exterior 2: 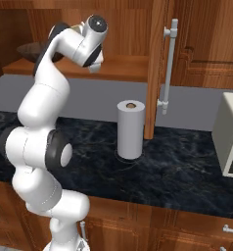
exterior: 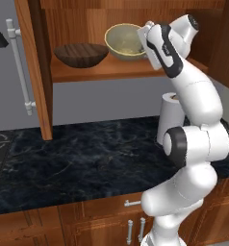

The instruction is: Pick up the bowls from the cabinet and place each bowl in front of a stool on the dining counter.

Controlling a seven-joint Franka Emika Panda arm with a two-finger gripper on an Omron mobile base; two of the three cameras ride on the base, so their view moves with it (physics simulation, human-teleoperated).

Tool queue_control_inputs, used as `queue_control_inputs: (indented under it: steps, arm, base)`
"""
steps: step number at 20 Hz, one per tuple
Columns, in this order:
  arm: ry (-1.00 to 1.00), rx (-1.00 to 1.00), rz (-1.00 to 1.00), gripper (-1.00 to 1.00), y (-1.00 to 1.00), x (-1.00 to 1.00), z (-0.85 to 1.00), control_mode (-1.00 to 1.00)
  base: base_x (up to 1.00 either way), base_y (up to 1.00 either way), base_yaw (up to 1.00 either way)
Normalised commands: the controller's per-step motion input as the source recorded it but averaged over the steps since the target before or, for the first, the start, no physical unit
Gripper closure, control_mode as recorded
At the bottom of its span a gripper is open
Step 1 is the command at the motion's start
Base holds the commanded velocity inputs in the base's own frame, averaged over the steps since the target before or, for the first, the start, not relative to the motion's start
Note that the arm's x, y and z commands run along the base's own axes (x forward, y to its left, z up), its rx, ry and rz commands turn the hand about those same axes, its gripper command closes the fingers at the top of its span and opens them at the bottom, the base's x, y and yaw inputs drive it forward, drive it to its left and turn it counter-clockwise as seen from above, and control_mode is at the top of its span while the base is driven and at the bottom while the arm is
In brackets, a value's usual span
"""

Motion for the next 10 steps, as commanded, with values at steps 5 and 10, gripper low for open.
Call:
queue_control_inputs:
  steps: [5, 10]
  arm:
    - [-0.04, 0.00, -0.02, 1.00, -0.01, -0.87, 0.00, -1.00]
    - [-0.07, 0.00, -0.10, 1.00, -0.11, -1.00, 0.00, -1.00]
  base:
    - [0.00, 0.00, 0.00]
    - [0.00, 0.00, 0.00]
